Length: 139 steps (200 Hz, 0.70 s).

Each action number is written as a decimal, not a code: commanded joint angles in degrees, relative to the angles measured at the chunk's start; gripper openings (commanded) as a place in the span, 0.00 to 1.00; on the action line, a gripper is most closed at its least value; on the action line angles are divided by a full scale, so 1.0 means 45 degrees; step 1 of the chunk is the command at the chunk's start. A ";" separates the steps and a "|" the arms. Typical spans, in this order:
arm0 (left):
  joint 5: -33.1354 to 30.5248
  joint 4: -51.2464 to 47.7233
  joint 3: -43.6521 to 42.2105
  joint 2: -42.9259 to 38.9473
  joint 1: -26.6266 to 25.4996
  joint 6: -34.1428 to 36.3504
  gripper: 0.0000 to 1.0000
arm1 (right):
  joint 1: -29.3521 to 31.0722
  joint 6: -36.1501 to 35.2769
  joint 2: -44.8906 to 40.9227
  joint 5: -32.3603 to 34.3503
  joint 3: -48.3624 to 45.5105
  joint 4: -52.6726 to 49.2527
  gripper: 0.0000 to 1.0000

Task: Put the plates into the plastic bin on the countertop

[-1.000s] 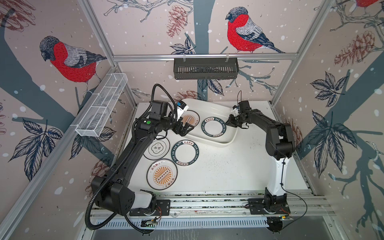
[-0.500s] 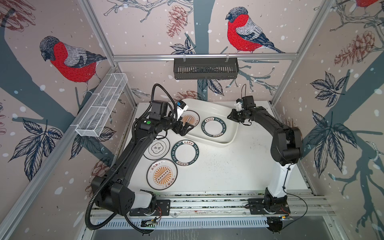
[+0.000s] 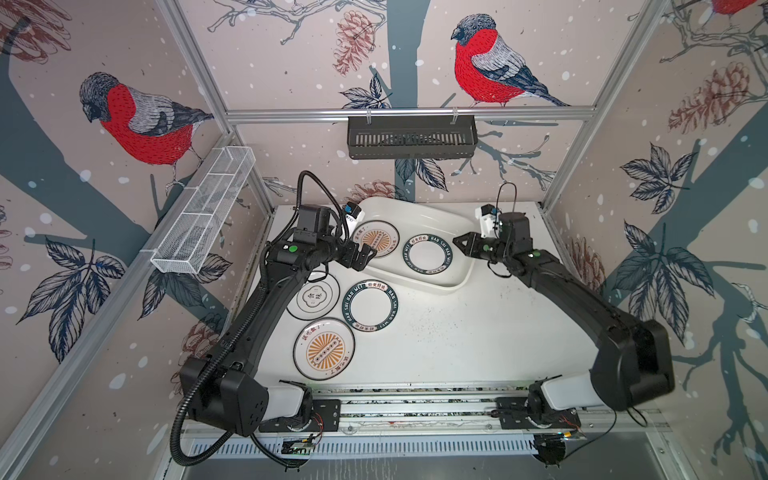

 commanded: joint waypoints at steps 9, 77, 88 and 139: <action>0.0368 0.0596 -0.0459 0.0043 0.1066 -0.1398 0.97 | 0.0769 0.0667 -0.2018 -0.0638 -0.2339 0.2402 0.26; 0.1218 0.1220 -0.1912 0.0297 0.3374 -0.3052 0.97 | 0.2469 0.1648 -0.5153 -0.0033 -0.6169 0.3481 0.29; 0.1484 0.1234 -0.2045 0.0411 0.3949 -0.3217 0.97 | 0.2498 0.1829 -0.5409 -0.0053 -0.6511 0.3766 0.29; 0.1933 -0.0169 -0.1992 0.1226 0.6205 -0.2481 0.97 | 0.2663 0.2232 -0.5565 0.0084 -0.7194 0.4695 0.30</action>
